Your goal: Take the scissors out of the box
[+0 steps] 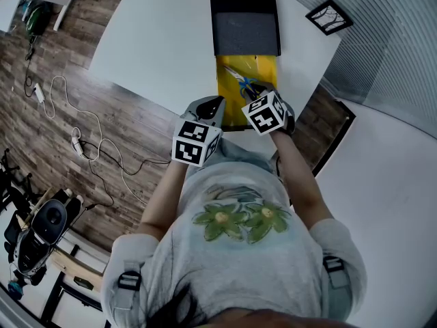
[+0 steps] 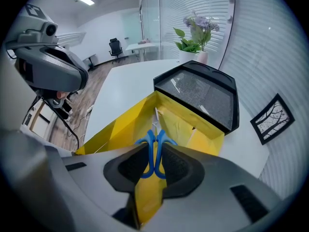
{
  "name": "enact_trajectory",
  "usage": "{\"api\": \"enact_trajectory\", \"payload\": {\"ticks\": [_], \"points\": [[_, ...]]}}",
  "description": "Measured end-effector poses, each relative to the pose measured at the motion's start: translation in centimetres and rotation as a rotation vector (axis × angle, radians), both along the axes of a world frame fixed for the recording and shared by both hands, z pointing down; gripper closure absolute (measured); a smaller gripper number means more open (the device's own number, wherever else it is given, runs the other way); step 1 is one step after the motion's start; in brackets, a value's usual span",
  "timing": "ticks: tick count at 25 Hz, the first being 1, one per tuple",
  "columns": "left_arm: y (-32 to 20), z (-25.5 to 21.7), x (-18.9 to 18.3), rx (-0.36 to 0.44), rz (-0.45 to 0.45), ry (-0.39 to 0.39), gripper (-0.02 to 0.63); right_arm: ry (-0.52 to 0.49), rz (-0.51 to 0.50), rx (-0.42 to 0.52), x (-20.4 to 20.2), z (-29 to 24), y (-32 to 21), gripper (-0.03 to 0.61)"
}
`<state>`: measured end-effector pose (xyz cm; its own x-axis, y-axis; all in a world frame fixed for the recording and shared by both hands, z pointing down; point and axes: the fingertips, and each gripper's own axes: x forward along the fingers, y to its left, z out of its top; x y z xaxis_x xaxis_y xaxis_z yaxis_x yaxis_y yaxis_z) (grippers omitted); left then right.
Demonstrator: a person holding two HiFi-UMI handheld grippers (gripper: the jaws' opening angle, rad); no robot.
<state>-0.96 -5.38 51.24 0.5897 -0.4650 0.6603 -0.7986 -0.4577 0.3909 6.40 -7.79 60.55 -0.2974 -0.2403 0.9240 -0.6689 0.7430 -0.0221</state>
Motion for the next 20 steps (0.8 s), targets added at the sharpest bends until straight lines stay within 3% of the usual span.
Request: {"api": "enact_trajectory", "payload": {"ticks": [20], "points": [[0.5, -1.3, -0.7, 0.033, 0.005, -0.01, 0.607, -0.041, 0.027, 0.034, -0.1, -2.7, 0.4, 0.492]]}}
